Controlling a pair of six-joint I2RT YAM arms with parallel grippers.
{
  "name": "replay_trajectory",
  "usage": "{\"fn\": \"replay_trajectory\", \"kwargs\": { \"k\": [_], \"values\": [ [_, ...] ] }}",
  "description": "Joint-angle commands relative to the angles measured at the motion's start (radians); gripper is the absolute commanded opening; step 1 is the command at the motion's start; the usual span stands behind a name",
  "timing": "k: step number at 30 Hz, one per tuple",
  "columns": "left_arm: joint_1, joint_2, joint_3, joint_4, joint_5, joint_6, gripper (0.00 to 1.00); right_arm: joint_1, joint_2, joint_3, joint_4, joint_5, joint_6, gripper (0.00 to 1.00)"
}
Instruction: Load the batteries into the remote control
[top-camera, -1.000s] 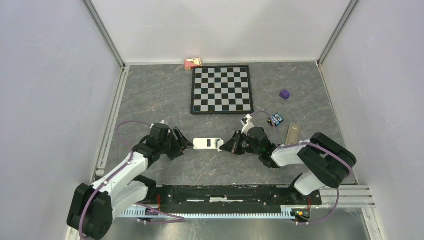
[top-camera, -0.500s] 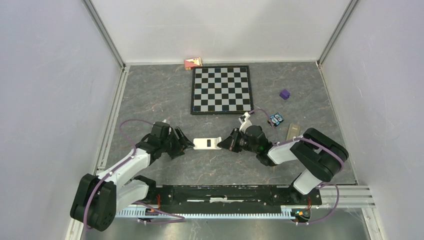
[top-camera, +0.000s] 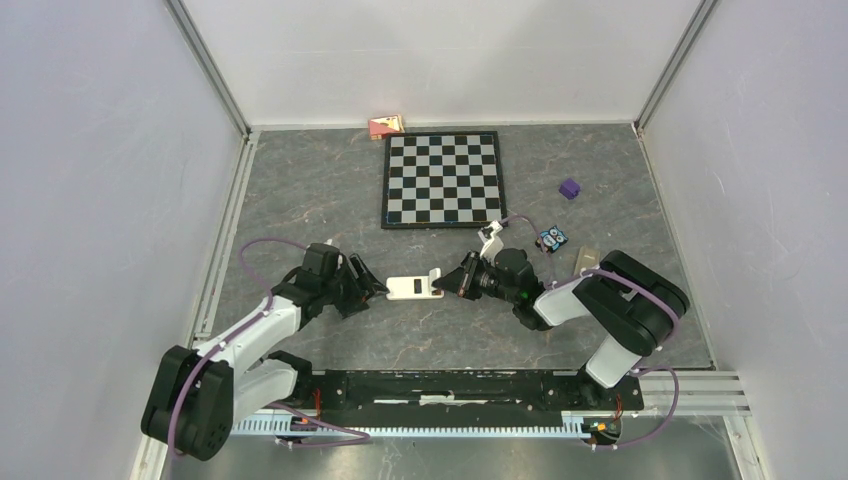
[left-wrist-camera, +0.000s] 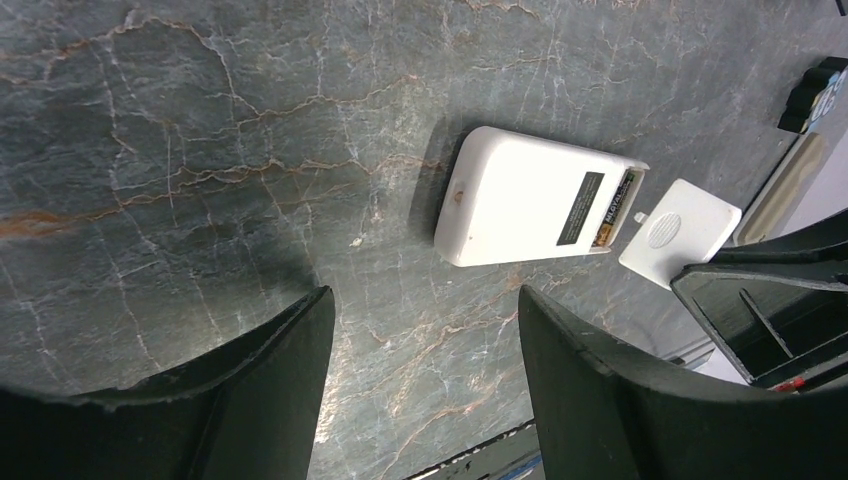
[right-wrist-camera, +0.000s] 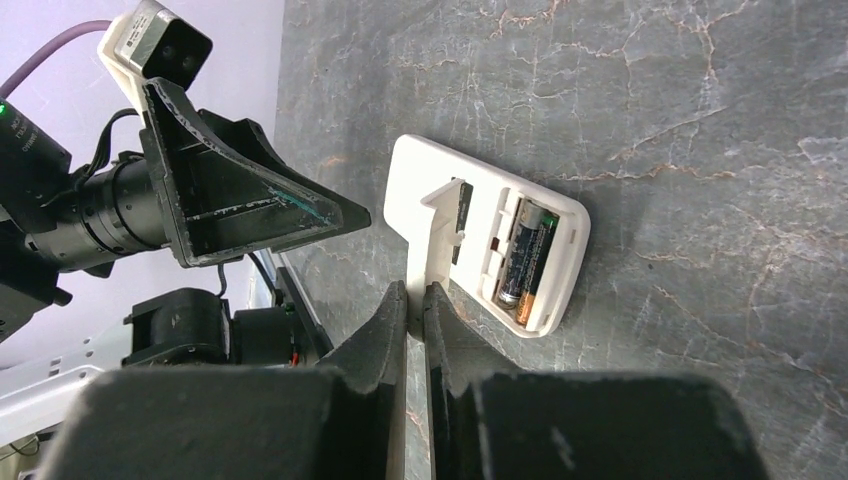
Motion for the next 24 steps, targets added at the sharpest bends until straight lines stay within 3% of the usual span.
{"fn": "replay_trajectory", "kwargs": {
  "k": [1,24],
  "values": [
    [0.004,0.012,0.018,0.032,-0.004,0.043,0.73,-0.007,0.019,0.008,0.058,-0.017,0.004,0.0],
    [0.004,0.044,0.019,0.049,0.005,0.054,0.73,-0.017,0.081,-0.021,0.08,-0.027,0.026,0.0]
  ]
}}
